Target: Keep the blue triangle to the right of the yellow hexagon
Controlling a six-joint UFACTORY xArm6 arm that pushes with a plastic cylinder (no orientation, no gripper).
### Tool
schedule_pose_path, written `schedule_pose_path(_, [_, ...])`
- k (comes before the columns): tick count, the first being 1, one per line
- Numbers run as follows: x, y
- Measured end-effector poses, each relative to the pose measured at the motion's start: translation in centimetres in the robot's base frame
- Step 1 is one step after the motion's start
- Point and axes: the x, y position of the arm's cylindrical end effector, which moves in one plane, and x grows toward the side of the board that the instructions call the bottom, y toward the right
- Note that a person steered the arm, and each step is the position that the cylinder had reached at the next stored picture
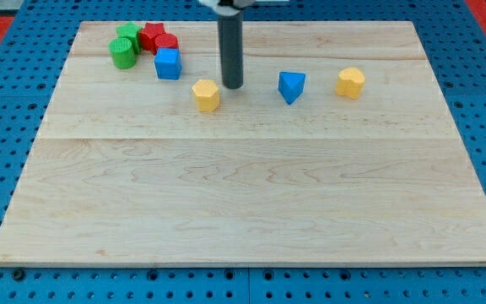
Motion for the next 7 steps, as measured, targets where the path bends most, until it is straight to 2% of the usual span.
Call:
schedule_pose_path(1, [-3.7,4.6])
schedule_pose_path(2, [-0.2,9.1])
schedule_pose_path(4, [4.9,10.0])
schedule_pose_path(6, [7.0,13.3])
schedule_pose_path(7, [7.0,12.6])
